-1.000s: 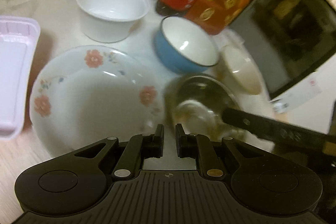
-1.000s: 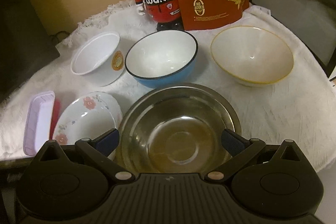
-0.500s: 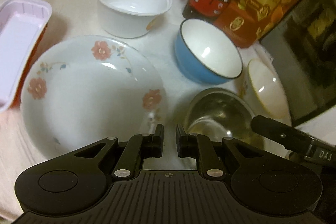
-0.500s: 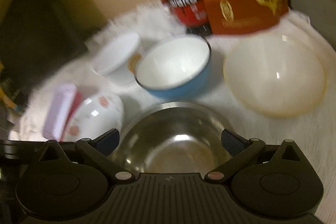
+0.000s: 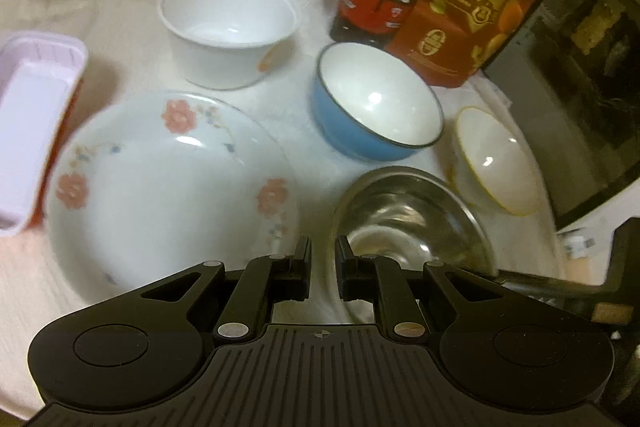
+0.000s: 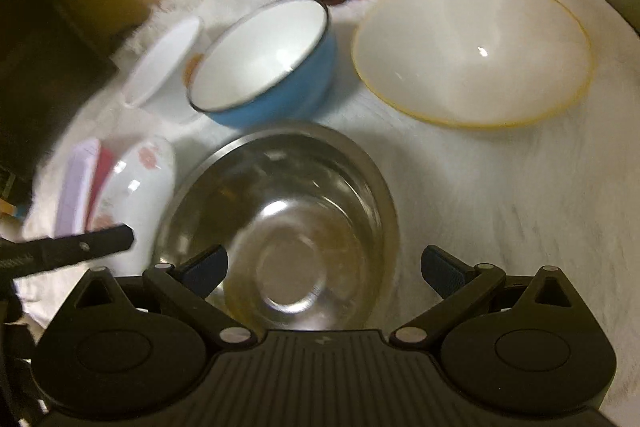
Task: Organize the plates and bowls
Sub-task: 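Reach the left gripper to the steel bowl rim and close on it, then lift the steel bowl with the left gripper and lower it onto the floral plate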
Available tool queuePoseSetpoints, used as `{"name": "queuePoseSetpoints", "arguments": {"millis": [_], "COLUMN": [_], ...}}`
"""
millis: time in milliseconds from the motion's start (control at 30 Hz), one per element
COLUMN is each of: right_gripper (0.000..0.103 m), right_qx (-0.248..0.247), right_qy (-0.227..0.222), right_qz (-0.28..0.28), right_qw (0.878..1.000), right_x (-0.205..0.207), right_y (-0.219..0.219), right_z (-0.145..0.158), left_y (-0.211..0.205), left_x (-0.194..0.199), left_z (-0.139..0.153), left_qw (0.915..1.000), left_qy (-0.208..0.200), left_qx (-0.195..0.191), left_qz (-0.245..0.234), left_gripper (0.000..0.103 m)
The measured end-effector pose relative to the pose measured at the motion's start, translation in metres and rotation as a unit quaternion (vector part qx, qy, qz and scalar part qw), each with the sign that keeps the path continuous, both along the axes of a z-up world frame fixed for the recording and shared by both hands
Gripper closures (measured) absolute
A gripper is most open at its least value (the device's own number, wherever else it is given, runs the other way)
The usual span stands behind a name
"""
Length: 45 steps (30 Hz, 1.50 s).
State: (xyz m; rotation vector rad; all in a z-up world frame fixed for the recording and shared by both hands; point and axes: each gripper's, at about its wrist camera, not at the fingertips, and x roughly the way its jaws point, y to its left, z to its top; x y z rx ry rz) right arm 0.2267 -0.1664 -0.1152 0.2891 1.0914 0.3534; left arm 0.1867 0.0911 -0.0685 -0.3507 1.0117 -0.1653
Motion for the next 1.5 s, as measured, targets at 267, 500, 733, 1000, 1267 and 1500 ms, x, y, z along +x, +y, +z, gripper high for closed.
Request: {"name": "queuePoseSetpoints", "arguments": {"millis": [267, 500, 733, 1000, 1267, 1500], "right_gripper": [0.0, 0.0, 0.0, 0.024, 0.048, 0.048], "right_qx": [-0.026, -0.049, -0.049, -0.045, -0.057, -0.037], "right_qy": [-0.002, -0.017, -0.003, -0.042, -0.008, -0.03], "right_qz": [-0.017, 0.011, 0.023, 0.023, 0.032, 0.072], "right_qw": [1.0, 0.999, 0.999, 0.998, 0.998, 0.996], "right_x": [-0.004, -0.007, -0.001, 0.003, 0.009, -0.007], "right_y": [-0.011, -0.003, -0.003, -0.003, 0.002, 0.031], "right_z": [-0.01, -0.011, -0.011, -0.003, 0.004, 0.037], "left_y": [-0.014, -0.021, -0.028, -0.031, -0.017, 0.028], "left_x": [0.007, 0.023, 0.033, 0.024, 0.021, 0.001], "left_z": [-0.01, -0.032, -0.042, -0.045, -0.038, 0.004], "left_qw": [0.999, 0.9986, 0.9978, 0.9965, 0.994, 0.9966], "left_qy": [0.001, 0.027, 0.046, 0.061, 0.097, 0.064], "left_qx": [0.034, 0.024, 0.014, -0.017, -0.04, -0.049], "left_qz": [-0.029, -0.038, -0.046, -0.055, -0.03, 0.016], "left_gripper": [0.087, 0.083, 0.073, 0.083, 0.083, 0.083]}}
